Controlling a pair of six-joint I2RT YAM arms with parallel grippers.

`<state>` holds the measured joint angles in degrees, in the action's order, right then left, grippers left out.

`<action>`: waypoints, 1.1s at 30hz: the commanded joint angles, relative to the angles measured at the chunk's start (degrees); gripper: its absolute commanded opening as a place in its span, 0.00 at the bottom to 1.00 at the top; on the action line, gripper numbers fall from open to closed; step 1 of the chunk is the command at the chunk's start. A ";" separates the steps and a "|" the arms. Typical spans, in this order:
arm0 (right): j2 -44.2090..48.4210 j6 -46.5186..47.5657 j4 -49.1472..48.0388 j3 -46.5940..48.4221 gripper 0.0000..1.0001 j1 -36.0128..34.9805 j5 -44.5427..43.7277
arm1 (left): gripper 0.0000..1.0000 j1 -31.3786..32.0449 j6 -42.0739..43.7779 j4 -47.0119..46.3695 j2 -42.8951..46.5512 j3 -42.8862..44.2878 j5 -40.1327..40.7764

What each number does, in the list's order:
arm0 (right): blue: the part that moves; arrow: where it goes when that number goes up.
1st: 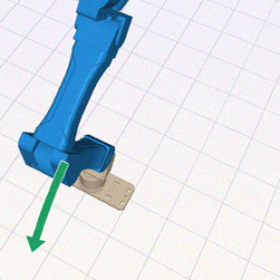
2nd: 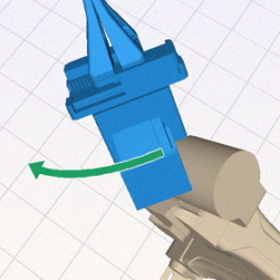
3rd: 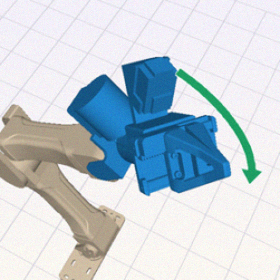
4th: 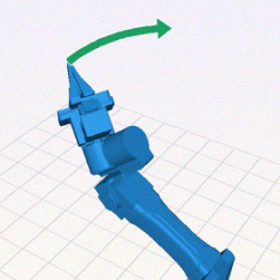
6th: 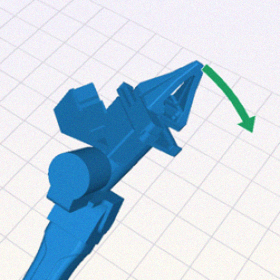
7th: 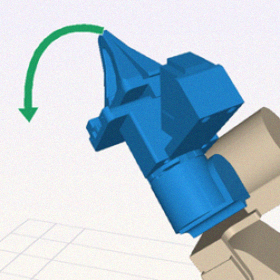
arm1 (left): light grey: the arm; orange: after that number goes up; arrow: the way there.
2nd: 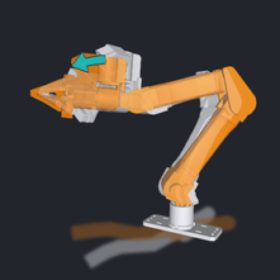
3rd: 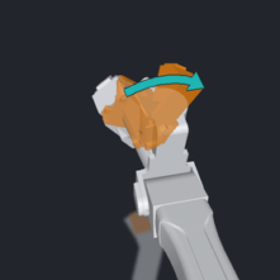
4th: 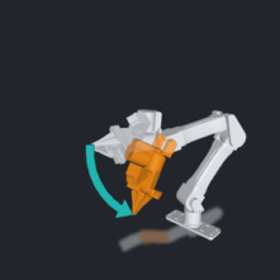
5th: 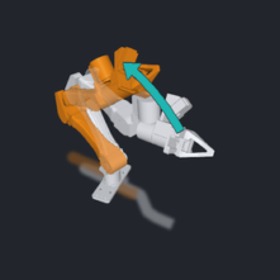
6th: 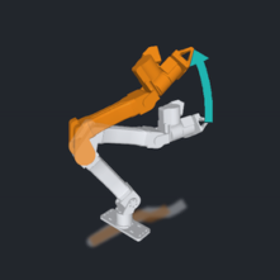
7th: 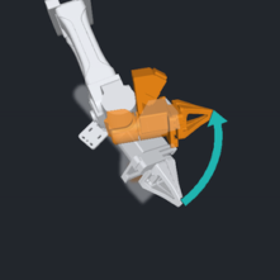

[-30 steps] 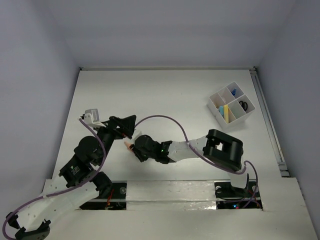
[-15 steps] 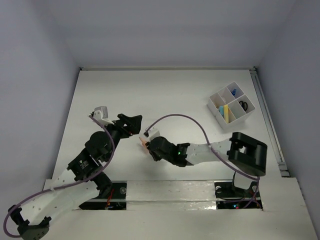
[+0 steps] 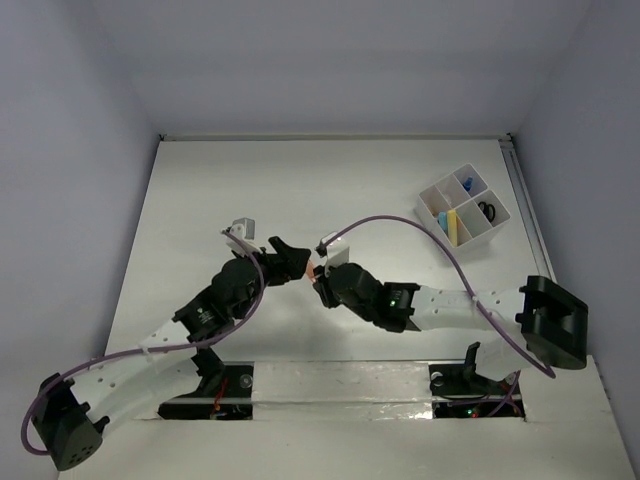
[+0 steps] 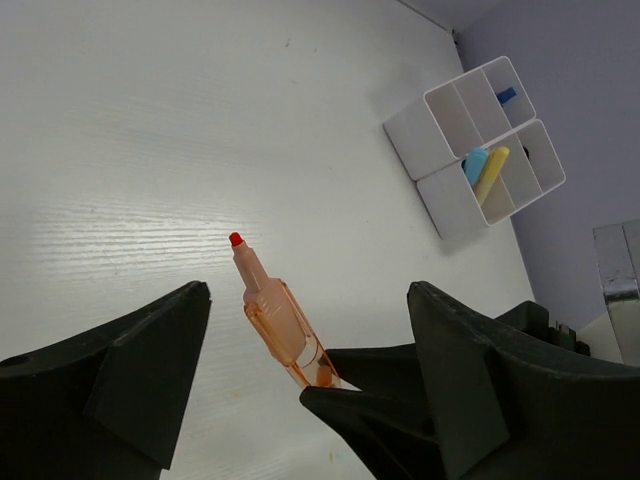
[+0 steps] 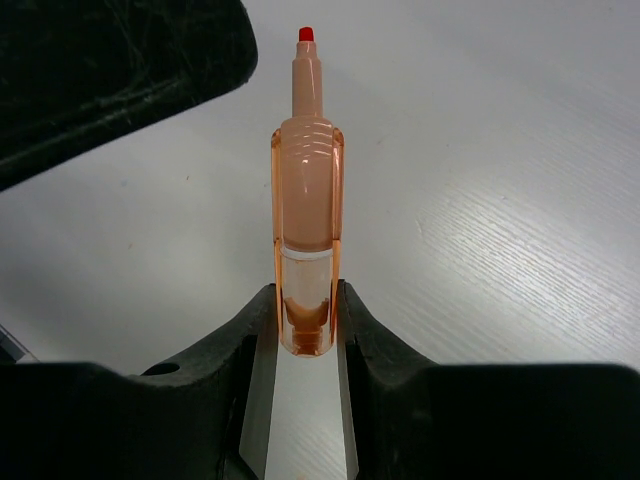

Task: Sort the stationery into containers
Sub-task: Pick up the pen from the center of the board.

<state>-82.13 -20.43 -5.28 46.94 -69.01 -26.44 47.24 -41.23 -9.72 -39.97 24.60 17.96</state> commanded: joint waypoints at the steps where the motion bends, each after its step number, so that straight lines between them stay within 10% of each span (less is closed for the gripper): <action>1: 2.15 -0.58 0.00 0.17 0.00 0.37 -2.04 | 0.76 0.31 -0.69 -7.60 -1.25 -0.60 -1.78; 33: 8.82 -1.81 -3.95 -2.64 0.00 0.37 3.41 | 0.35 -1.80 3.09 -17.18 -10.13 -0.78 -2.05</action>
<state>-75.68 -21.45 -4.93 44.91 -68.69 -23.73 45.82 -38.87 -22.90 -49.69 23.22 16.78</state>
